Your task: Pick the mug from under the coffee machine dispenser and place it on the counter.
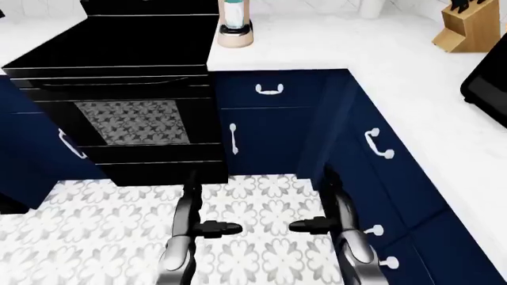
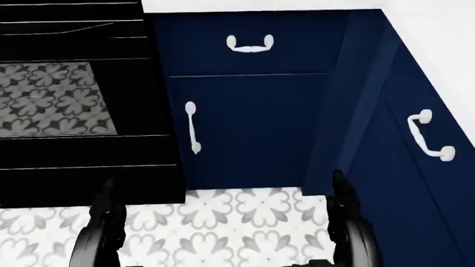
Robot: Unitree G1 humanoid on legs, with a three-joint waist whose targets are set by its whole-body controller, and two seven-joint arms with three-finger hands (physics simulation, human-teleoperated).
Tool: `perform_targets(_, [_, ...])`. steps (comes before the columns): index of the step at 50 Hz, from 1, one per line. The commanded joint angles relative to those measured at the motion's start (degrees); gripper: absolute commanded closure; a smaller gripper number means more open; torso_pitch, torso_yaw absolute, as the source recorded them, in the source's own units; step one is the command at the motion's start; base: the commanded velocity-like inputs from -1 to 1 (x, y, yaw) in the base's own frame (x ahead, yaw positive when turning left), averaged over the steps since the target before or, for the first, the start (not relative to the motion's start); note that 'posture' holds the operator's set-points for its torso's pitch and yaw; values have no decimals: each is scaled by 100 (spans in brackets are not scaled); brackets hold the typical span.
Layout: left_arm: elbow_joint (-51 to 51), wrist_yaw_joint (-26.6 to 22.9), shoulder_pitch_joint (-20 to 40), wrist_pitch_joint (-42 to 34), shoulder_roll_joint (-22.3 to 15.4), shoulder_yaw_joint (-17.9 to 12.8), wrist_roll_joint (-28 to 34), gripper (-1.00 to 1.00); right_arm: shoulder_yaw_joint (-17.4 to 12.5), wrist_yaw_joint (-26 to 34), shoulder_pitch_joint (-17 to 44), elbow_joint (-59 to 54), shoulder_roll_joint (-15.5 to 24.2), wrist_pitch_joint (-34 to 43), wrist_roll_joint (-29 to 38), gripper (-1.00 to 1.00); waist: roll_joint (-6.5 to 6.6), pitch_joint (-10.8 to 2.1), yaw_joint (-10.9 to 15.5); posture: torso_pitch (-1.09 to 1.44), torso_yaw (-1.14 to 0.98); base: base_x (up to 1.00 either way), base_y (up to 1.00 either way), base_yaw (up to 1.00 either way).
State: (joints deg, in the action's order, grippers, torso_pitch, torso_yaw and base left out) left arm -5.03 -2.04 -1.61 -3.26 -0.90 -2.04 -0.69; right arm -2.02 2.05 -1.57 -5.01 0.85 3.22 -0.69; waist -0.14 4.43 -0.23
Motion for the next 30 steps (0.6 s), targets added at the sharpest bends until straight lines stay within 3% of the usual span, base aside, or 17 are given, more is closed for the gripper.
perform_targets(1, [640, 52, 220, 62, -62, -49, 22, -100, -27, 91, 166, 510, 61, -410, -51, -100, -45, -5, -12, 0, 0, 0, 0, 0])
perform_targets(3, [756, 37, 257, -48, -85, -86, 31, -100, -61, 102, 198, 554, 72, -412, -51, -100, -1, -359, 31, 0, 0, 0, 0, 0])
perform_targets(5, [885, 17, 317, -147, -108, -176, -55, -100, -153, 27, 296, 584, 74, -395, -107, -100, -39, -105, 20, 0, 0, 0, 0, 0])
perform_targets(7, [945, 2, 373, -195, -119, -224, -120, -100, -163, 2, 347, 659, 98, -325, -85, -100, -40, -393, 29, 0, 0, 0, 0, 0])
perform_targets(8, [967, 3, 387, -220, -122, -238, -144, -100, -162, 0, 354, 687, 101, -305, -83, -100, -39, -426, 33, 0, 0, 0, 0, 0])
perform_targets(17, [1412, 169, 854, -652, -381, -585, -196, -100, -318, 18, 727, 1279, 227, 271, -197, -100, -12, -499, 39, 0, 0, 0, 0, 0])
perform_targets(30, [2188, 223, 1280, -1201, -642, -807, -157, -100, -478, -42, 1386, 2205, 433, 1211, -211, -100, 1, -526, 40, 0, 0, 0, 0, 0])
